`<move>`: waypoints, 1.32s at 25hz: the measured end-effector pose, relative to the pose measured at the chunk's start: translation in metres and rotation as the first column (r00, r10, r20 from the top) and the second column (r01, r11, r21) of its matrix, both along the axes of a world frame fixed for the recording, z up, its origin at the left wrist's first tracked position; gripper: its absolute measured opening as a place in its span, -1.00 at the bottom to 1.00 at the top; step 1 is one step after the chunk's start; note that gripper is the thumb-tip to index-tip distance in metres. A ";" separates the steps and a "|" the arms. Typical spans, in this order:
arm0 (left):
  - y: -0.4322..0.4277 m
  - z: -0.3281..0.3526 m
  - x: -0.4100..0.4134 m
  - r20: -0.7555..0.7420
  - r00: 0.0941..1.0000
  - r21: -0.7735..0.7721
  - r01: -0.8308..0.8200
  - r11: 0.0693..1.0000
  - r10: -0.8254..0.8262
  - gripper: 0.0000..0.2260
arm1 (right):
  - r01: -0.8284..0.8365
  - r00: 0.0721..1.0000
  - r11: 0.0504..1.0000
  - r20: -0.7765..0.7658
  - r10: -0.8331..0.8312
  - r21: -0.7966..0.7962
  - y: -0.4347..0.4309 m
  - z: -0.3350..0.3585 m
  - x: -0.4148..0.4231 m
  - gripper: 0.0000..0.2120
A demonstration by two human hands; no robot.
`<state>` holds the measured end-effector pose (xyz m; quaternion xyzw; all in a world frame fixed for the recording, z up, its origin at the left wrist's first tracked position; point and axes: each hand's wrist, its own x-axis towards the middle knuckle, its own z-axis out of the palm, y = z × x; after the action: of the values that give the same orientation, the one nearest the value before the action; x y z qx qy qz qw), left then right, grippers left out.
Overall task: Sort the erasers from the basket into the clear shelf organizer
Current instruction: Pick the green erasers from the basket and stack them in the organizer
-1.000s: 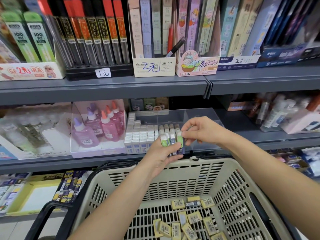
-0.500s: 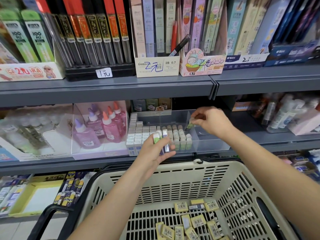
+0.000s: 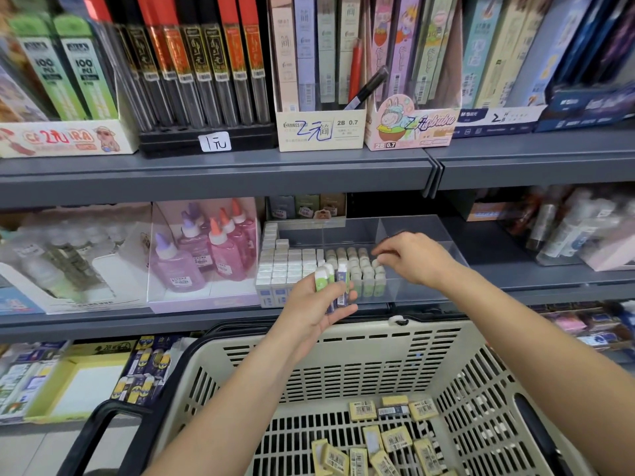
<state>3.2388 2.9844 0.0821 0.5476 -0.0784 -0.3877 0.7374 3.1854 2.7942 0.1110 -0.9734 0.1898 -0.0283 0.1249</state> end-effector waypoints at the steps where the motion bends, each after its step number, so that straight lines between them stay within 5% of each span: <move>1: -0.001 0.001 -0.002 0.008 1.000 -0.002 0.009 1.000 -0.009 -0.92 | -0.003 0.998 1.000 0.060 0.005 -0.021 0.002 0.002 -0.003 -0.77; 6: -0.009 0.007 -0.009 0.052 0.995 0.047 0.082 0.995 -0.085 -0.91 | -0.243 0.963 0.885 0.205 0.173 0.397 0.023 0.012 -0.017 -0.80; 11: -0.012 0.007 -0.011 0.075 0.997 0.017 0.009 1.000 -0.010 -0.94 | -0.165 0.966 0.873 0.253 0.050 0.459 0.005 0.023 -0.024 -0.95; 14: -0.005 0.005 -0.002 0.154 0.986 0.046 -0.064 0.997 0.056 -0.90 | -0.015 0.938 0.946 0.334 -0.099 0.322 -0.015 0.025 -0.018 -0.97; 18: 0.000 0.001 0.002 0.243 0.970 0.166 -0.013 0.986 -0.028 -0.93 | 0.060 0.970 0.996 0.230 -0.074 0.067 -0.019 0.016 -0.003 -0.89; 27: 0.003 -0.006 0.005 0.223 0.973 0.156 0.023 0.987 -0.058 -0.96 | -0.025 0.997 0.998 -0.078 0.020 -0.051 -0.011 -0.002 0.018 -0.82; 33: 0.003 -0.003 0.003 0.224 0.975 0.099 -0.020 0.995 -0.003 -0.90 | -0.026 0.996 0.994 -0.088 0.016 -0.109 -0.007 0.004 0.014 -0.75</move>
<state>3.2422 2.9871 0.0789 0.6245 -0.1389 -0.3241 0.6969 3.1990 2.7871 0.1149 -0.9811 0.1830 0.0048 0.0628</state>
